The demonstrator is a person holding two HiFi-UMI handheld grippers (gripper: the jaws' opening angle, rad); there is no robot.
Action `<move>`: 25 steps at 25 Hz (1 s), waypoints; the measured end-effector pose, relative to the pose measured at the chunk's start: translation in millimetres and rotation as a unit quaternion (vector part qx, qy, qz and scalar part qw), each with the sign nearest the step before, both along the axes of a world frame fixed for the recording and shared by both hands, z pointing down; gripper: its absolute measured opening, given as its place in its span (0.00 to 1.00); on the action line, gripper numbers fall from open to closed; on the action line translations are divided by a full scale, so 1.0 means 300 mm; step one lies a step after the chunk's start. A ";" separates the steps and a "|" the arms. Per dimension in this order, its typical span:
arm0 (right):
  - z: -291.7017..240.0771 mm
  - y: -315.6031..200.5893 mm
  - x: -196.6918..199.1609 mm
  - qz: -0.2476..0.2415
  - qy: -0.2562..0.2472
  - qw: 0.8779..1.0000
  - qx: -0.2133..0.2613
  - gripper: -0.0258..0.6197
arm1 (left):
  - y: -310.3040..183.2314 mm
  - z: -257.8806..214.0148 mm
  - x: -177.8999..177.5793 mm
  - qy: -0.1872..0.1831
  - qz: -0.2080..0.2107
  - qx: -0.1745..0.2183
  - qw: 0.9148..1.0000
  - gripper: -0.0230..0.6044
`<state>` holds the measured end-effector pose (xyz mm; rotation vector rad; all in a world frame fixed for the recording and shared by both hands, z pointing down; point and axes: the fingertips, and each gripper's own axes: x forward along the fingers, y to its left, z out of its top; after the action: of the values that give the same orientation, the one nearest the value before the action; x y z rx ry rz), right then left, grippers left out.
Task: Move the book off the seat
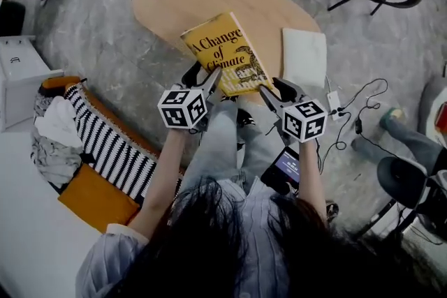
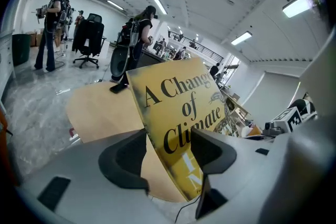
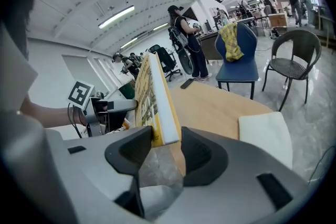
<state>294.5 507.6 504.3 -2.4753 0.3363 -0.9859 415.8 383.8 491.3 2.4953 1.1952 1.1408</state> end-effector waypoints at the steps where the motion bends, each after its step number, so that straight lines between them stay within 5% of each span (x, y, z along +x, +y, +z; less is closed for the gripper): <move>1: 0.023 0.026 0.000 0.008 -0.006 1.000 0.004 0.33 | 0.034 0.022 0.009 -0.003 0.010 0.003 1.000 0.47; 13: 0.352 0.125 -0.051 0.101 -0.074 0.989 0.078 0.32 | 0.229 0.359 0.037 -0.047 0.105 0.045 0.992 0.47; 25: 0.676 0.143 -0.107 0.177 -0.141 0.959 0.173 0.31 | 0.301 0.741 0.012 -0.113 0.126 0.105 0.980 0.46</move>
<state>262.4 550.6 707.0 -1.9579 -0.0302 -1.0077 419.3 474.2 713.5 2.3170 1.4190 1.6452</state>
